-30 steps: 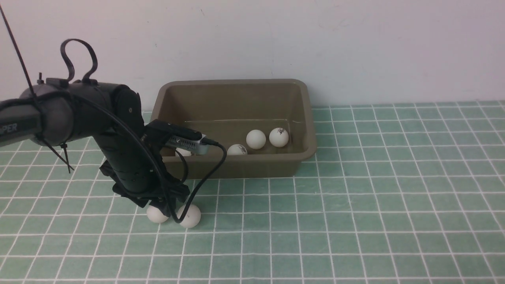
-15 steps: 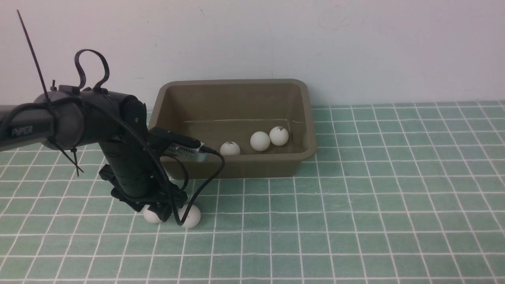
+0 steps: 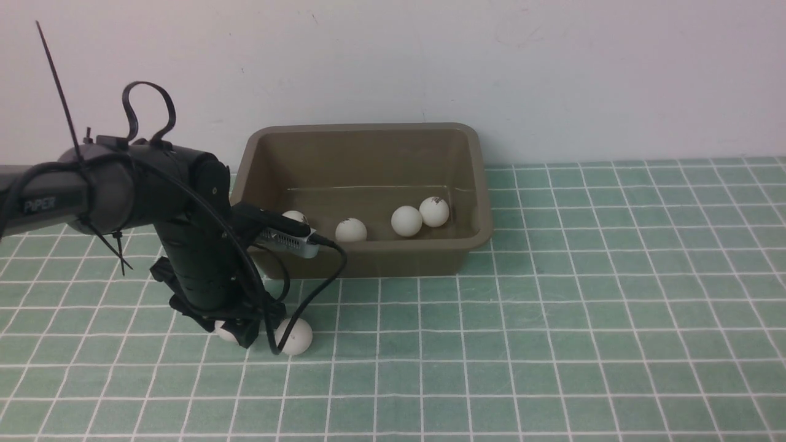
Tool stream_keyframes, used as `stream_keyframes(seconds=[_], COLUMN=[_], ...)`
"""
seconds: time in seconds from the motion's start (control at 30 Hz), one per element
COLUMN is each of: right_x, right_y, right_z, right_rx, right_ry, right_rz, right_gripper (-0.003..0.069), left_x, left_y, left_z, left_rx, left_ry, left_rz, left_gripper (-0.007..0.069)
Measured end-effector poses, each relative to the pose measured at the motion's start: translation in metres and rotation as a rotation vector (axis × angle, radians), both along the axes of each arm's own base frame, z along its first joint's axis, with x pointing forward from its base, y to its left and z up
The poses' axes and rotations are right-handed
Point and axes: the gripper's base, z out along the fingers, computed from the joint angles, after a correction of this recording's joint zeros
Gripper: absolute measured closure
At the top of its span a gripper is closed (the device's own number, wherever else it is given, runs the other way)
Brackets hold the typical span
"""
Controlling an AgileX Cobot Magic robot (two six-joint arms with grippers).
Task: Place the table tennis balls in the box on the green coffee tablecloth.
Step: 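Reach for and grasp a ping pong ball on the table beside the basket, then drop the ball into the bin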
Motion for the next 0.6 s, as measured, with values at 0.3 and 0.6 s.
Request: stream_keyframes(seconds=[0.3,0.6], right_x=[0.000,0.000], right_y=[0.000,0.000], right_z=[0.000,0.000], right_rx=[0.000,0.000], right_ry=[0.000,0.000], right_rz=[0.000,0.000], right_gripper=[0.0676,0.0676], left_x=[-0.027,0.001], left_y=[0.008,-0.003], left_z=[0.058,0.139], left_rx=[0.032,-0.099], left_ry=[0.046,-0.290], left_rz=[-0.009,-0.028], left_gripper=[0.0271,0.0271])
